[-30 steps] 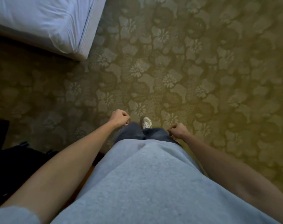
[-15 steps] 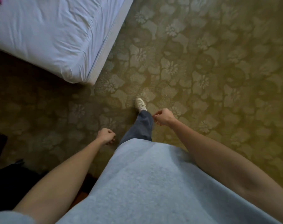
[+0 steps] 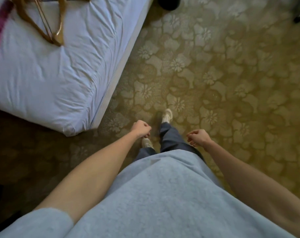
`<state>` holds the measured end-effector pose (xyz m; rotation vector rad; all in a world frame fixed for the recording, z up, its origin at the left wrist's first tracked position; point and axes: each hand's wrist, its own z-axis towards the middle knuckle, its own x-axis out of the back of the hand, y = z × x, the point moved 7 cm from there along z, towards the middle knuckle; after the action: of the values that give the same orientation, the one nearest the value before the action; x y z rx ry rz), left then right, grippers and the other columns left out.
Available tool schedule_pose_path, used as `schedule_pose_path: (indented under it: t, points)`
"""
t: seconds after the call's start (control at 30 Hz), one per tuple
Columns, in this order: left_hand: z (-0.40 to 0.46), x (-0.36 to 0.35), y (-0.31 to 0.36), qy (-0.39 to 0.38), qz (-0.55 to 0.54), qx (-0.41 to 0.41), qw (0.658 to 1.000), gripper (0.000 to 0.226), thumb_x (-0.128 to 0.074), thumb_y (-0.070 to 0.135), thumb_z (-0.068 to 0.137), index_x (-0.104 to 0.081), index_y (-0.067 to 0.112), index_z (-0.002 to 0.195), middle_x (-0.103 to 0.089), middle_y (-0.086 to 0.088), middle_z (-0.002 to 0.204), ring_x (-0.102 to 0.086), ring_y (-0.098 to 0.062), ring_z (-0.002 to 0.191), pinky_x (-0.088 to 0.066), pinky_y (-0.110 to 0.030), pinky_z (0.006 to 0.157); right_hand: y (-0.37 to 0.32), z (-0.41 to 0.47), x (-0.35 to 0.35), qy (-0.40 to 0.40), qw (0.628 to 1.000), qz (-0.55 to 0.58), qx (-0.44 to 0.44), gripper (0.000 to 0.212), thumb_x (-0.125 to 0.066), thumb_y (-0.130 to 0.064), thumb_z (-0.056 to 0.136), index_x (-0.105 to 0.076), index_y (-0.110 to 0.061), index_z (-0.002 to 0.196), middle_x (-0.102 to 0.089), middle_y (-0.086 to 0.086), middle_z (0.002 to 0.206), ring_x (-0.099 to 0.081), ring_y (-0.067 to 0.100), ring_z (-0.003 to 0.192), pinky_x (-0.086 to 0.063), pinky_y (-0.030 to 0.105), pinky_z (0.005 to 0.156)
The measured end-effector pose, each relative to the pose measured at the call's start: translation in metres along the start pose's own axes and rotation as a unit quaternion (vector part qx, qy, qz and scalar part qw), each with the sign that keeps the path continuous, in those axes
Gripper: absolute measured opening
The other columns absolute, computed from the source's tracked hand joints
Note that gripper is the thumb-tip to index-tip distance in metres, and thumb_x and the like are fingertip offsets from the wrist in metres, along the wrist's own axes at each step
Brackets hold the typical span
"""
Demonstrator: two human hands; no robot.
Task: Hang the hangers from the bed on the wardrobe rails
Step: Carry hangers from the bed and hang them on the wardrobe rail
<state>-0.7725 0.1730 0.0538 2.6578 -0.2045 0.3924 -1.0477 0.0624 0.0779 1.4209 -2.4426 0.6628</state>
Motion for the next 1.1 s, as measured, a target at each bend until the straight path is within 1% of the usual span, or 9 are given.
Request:
schedule_pose_path:
  t: [0.2, 0.3, 0.4, 0.47, 0.53, 0.63, 0.87, 0.97, 1.1]
  points:
    - [0.077, 0.046, 0.135, -0.017, 0.016, -0.029, 0.999, 0.022, -0.059, 0.016, 0.094, -0.077, 0.005, 0.090, -0.073, -0.005, 0.072, -0.062, -0.014, 0.055, -0.050, -0.022, 0.048, -0.007, 0.061, 0.058, 0.010, 0.996, 0.027, -0.085, 0.017, -0.059, -0.008, 0.094, -0.072, 0.002, 0.091, -0.064, 0.010, 0.068, -0.055, 0.020, 0.056, -0.047, 0.029, 0.056]
    - [0.114, 0.087, 0.190, -0.012, 0.026, -0.028, 0.999, 0.021, -0.058, 0.018, 0.098, -0.075, 0.006, 0.093, -0.073, -0.005, 0.077, -0.064, -0.016, 0.061, -0.052, -0.024, 0.053, -0.051, 0.096, 0.095, 0.001, 0.995, 0.037, -0.097, 0.018, -0.059, -0.007, 0.093, -0.069, 0.003, 0.081, -0.060, 0.011, 0.064, -0.051, 0.019, 0.050, -0.044, 0.026, 0.049]
    - [0.136, 0.131, 0.218, 0.000, 0.040, -0.008, 0.999, 0.020, -0.061, 0.019, 0.098, -0.076, 0.006, 0.094, -0.073, -0.004, 0.075, -0.064, -0.013, 0.057, -0.048, -0.021, 0.048, -0.111, 0.123, 0.124, -0.006, 0.995, 0.000, -0.095, 0.026, -0.060, -0.009, 0.091, -0.066, 0.004, 0.069, -0.057, 0.015, 0.057, -0.049, 0.021, 0.051, -0.042, 0.023, 0.046]
    - [0.153, 0.166, 0.240, 0.017, 0.048, -0.001, 0.999, 0.019, -0.062, 0.017, 0.095, -0.077, 0.009, 0.087, -0.074, -0.004, 0.072, -0.063, -0.011, 0.053, -0.046, -0.019, 0.044, -0.169, 0.148, 0.144, -0.006, 0.997, -0.009, -0.071, 0.027, -0.063, -0.015, 0.087, -0.068, 0.004, 0.070, -0.060, 0.022, 0.063, -0.052, 0.021, 0.057, -0.042, 0.029, 0.052]
    - [0.174, 0.204, 0.262, 0.036, 0.045, 0.013, 0.998, 0.021, -0.062, 0.016, 0.094, -0.076, 0.012, 0.079, -0.073, -0.005, 0.069, -0.061, -0.011, 0.050, -0.045, -0.019, 0.043, -0.244, 0.175, 0.165, -0.012, 0.999, -0.012, -0.032, 0.024, -0.061, -0.015, 0.089, -0.068, -0.003, 0.069, -0.065, 0.015, 0.065, -0.054, 0.020, 0.055, -0.045, 0.027, 0.051]
    - [0.199, 0.252, 0.275, 0.050, 0.017, 0.034, 0.998, 0.025, -0.060, 0.014, 0.095, -0.072, 0.012, 0.073, -0.073, -0.008, 0.070, -0.060, -0.015, 0.051, -0.048, -0.024, 0.048, -0.355, 0.201, 0.180, -0.034, 0.999, -0.021, 0.033, 0.020, -0.059, -0.016, 0.093, -0.074, -0.004, 0.090, -0.075, 0.015, 0.085, -0.066, 0.022, 0.067, -0.056, 0.029, 0.060]
    - [0.243, 0.344, 0.281, 0.082, -0.048, 0.096, 0.991, 0.020, -0.056, 0.017, 0.101, -0.072, 0.008, 0.093, -0.072, -0.008, 0.081, -0.065, -0.017, 0.068, -0.054, -0.026, 0.065, -0.596, 0.253, 0.186, -0.068, 0.981, -0.087, 0.157, 0.019, -0.058, -0.015, 0.092, -0.076, -0.007, 0.094, -0.073, 0.007, 0.082, -0.063, 0.014, 0.062, -0.054, 0.024, 0.056]
    - [0.276, 0.382, 0.285, 0.103, -0.095, 0.134, 0.981, 0.024, -0.057, 0.014, 0.098, -0.074, 0.004, 0.084, -0.072, -0.008, 0.072, -0.062, -0.018, 0.057, -0.054, -0.028, 0.068, -0.674, 0.279, 0.188, -0.082, 0.975, -0.114, 0.175, 0.018, -0.057, -0.013, 0.093, -0.074, -0.009, 0.098, -0.073, 0.008, 0.087, -0.065, 0.014, 0.067, -0.054, 0.024, 0.058]
    - [0.317, 0.433, 0.321, 0.095, -0.143, 0.155, 0.973, 0.025, -0.058, 0.018, 0.095, -0.077, 0.006, 0.082, -0.077, -0.011, 0.078, -0.065, -0.021, 0.059, -0.055, -0.028, 0.067, -0.746, 0.319, 0.209, -0.081, 0.970, -0.164, 0.160, 0.021, -0.055, -0.013, 0.093, -0.075, -0.008, 0.099, -0.075, 0.010, 0.087, -0.064, 0.015, 0.065, -0.057, 0.026, 0.059]
